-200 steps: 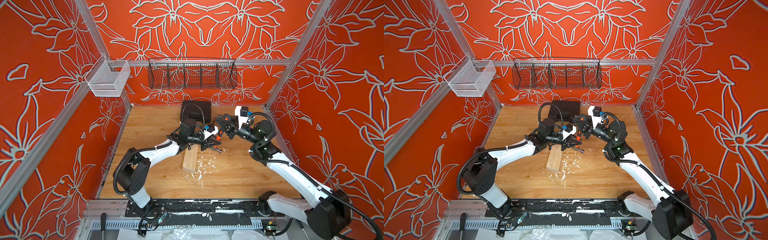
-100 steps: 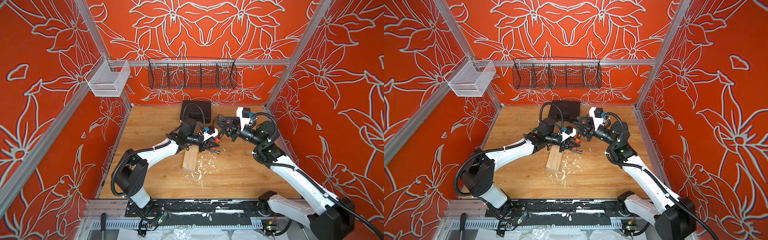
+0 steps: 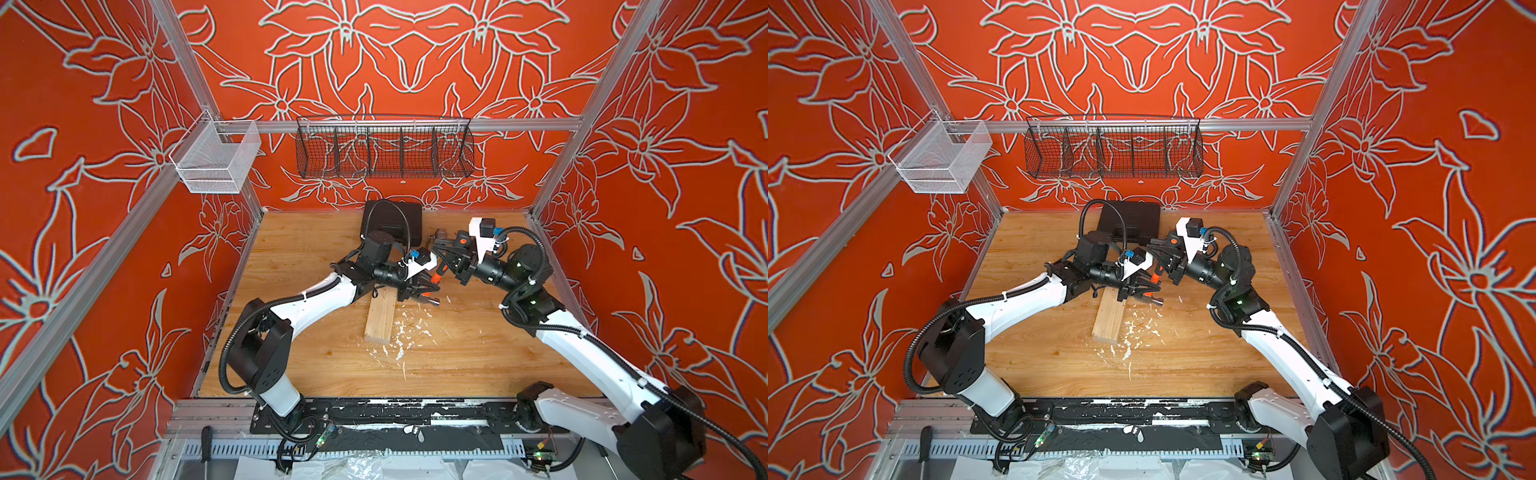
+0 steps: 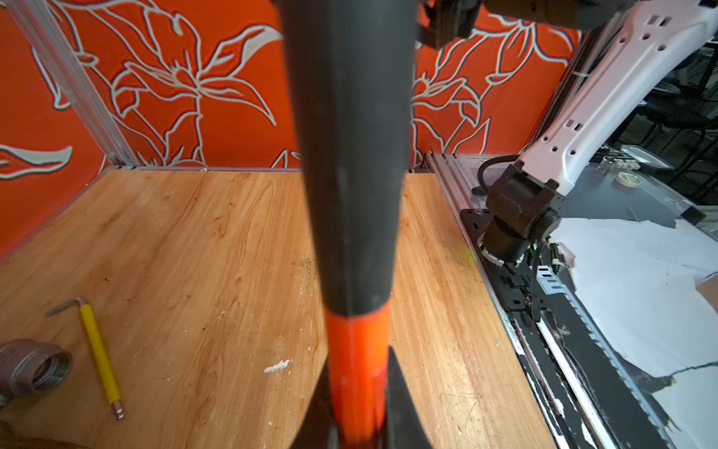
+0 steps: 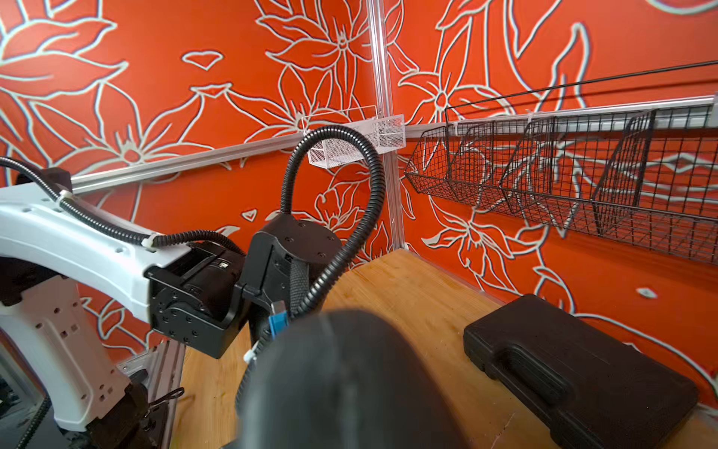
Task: Use a claw hammer to pull out a nail
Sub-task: Pick up the hammer at the center of the board.
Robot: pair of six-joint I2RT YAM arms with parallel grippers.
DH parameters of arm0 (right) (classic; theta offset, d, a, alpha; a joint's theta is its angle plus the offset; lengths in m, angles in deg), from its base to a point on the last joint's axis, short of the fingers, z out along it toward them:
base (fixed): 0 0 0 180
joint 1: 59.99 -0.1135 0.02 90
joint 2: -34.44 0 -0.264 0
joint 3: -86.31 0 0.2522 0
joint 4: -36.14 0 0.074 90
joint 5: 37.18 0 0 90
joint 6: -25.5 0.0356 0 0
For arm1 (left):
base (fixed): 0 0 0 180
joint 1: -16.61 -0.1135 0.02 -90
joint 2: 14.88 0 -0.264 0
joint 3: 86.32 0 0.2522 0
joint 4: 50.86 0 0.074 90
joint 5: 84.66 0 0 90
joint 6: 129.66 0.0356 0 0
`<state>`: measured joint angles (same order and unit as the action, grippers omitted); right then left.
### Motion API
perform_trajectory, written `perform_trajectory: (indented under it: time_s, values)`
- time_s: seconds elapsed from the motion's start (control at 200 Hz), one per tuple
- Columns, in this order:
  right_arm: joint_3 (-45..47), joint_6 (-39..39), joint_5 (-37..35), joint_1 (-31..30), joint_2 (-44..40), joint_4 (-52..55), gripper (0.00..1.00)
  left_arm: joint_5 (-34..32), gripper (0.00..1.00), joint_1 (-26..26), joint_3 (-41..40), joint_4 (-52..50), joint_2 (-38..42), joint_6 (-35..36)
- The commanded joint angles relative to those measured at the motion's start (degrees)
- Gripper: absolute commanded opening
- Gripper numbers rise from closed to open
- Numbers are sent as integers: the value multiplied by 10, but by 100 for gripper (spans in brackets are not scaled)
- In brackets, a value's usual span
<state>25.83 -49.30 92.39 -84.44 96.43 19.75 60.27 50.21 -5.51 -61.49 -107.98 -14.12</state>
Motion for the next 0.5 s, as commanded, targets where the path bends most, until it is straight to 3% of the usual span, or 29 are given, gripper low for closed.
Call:
perform_trajectory:
  time_s: [0.0,0.1,0.305,0.335,0.355,0.495]
  values:
    - [-1,27,-2,-4,-6,-47,0,13,0,-6,11,31,18,27]
    - [-19,28,11,-3,5,-45,0,6,0,-14,6,21,19,22]
    - [-56,19,30,-3,43,-52,0,-60,65,-29,-38,29,61,22]
    - [-63,14,35,-4,50,-44,0,-70,78,-32,-46,30,70,22]
    - [-67,10,38,-4,54,-39,0,-77,99,-34,-50,29,77,22]
    - [-87,-6,39,-9,85,-42,0,-122,97,-56,-72,-3,126,25]
